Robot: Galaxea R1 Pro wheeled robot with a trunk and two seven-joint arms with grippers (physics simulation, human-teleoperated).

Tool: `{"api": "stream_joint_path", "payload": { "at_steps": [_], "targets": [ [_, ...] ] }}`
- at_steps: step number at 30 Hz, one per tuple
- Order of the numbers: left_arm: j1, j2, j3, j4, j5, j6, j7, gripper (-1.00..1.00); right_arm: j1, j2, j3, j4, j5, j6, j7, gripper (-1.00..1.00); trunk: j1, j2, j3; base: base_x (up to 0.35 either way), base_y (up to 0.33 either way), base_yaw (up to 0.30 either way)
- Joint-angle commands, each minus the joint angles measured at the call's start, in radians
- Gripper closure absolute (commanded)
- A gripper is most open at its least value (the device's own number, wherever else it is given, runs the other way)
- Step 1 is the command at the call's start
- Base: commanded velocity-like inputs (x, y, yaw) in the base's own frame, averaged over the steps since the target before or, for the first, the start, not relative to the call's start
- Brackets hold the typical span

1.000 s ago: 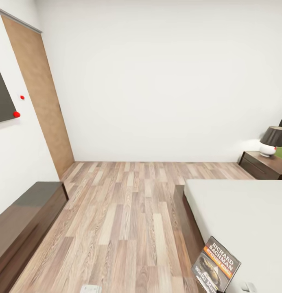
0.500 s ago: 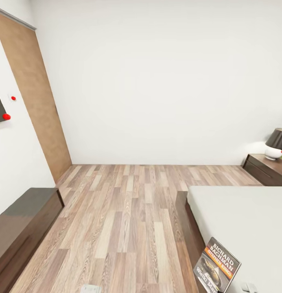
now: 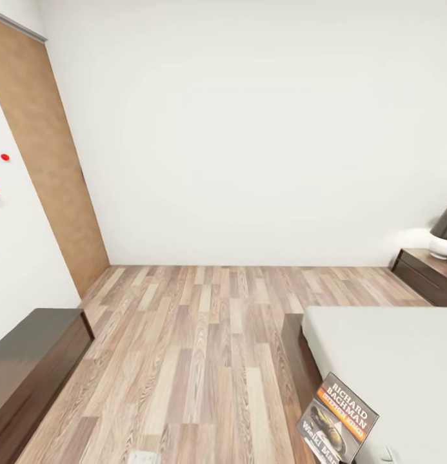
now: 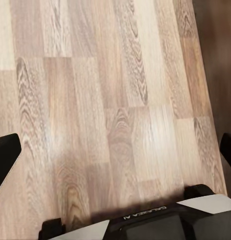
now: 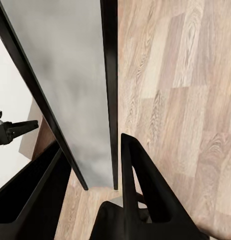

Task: In the bedroom, move the book from the bed onto either nightstand, and place the two sandals side by side next to the bed.

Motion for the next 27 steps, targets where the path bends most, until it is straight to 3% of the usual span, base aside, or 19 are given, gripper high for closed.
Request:
{"api": "stream_joint_path", "payload": {
  "at_steps": [1,27],
  "targets": [
    [-0.001,0.0,0.009,0.001,-0.01,-0.004,-0.002,-1.0,-0.001,0.0,-0.007,0.0,0.0,0.005,0.005,1.0,0.001,-0.002,-0.002,0.327,0.0,0.0],
    [-0.001,0.0,0.009,0.001,-0.01,-0.003,-0.002,-1.0,-0.001,0.0,-0.008,0.0,-0.002,-0.008,-0.002,1.0,0.001,-0.002,-0.002,0.327,0.0,0.0]
  ]
}}
